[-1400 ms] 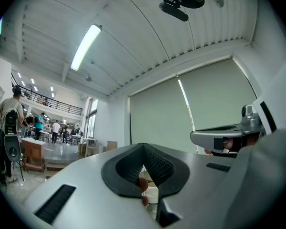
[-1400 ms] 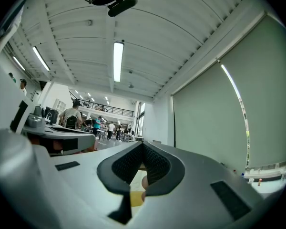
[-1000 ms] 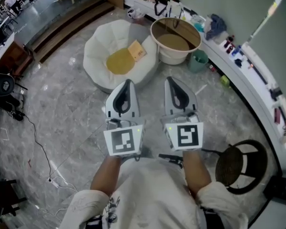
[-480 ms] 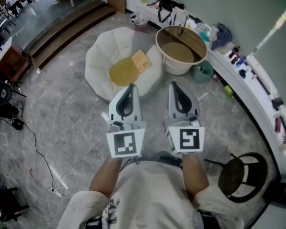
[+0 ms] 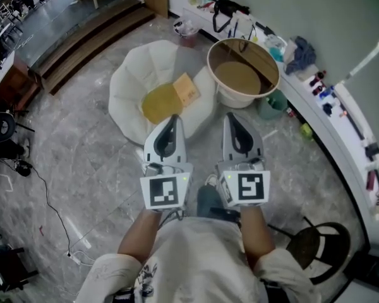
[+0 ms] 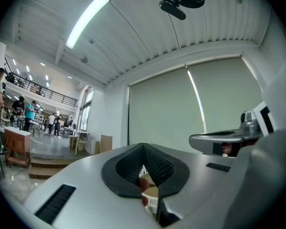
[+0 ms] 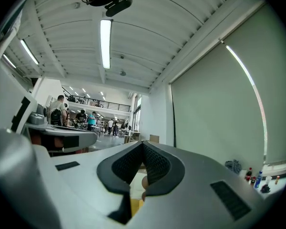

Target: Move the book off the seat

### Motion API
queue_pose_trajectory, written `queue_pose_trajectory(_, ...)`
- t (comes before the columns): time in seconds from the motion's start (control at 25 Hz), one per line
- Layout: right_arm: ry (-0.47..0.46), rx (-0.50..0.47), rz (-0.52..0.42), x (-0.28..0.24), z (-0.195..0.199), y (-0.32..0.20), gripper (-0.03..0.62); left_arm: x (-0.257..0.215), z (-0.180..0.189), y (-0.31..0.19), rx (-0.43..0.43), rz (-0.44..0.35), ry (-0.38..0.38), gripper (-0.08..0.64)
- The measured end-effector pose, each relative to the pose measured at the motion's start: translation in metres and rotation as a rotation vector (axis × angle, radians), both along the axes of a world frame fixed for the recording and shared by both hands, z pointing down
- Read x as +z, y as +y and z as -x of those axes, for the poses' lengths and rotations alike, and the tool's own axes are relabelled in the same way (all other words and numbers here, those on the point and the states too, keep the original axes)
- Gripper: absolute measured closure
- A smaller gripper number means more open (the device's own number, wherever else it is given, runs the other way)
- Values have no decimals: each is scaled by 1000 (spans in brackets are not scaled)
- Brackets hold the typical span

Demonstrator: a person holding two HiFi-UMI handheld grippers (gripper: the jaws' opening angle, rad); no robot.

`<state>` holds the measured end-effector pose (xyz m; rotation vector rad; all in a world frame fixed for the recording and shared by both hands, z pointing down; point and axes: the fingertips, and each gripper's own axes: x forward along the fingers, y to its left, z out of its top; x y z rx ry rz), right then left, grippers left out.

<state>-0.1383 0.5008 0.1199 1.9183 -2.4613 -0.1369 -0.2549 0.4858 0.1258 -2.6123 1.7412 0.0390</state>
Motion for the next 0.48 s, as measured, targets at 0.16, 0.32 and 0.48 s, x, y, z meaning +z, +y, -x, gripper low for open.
queue_pose_trajectory(0.16, -20, -29, -19, -11, -40, -49, 591, -4, -38, -47, -22, 2, -14, 557)
queue_pose_trajectory(0.32, -6, -35, -16, -12, -75, -91, 591, -16, -75, -90, -44, -23, -22, 558)
queue_pose_trajectory(0.48, -19, -60, -13, -11, -97, -121, 591, -17, -103, -118, -67, -30, -33, 558)
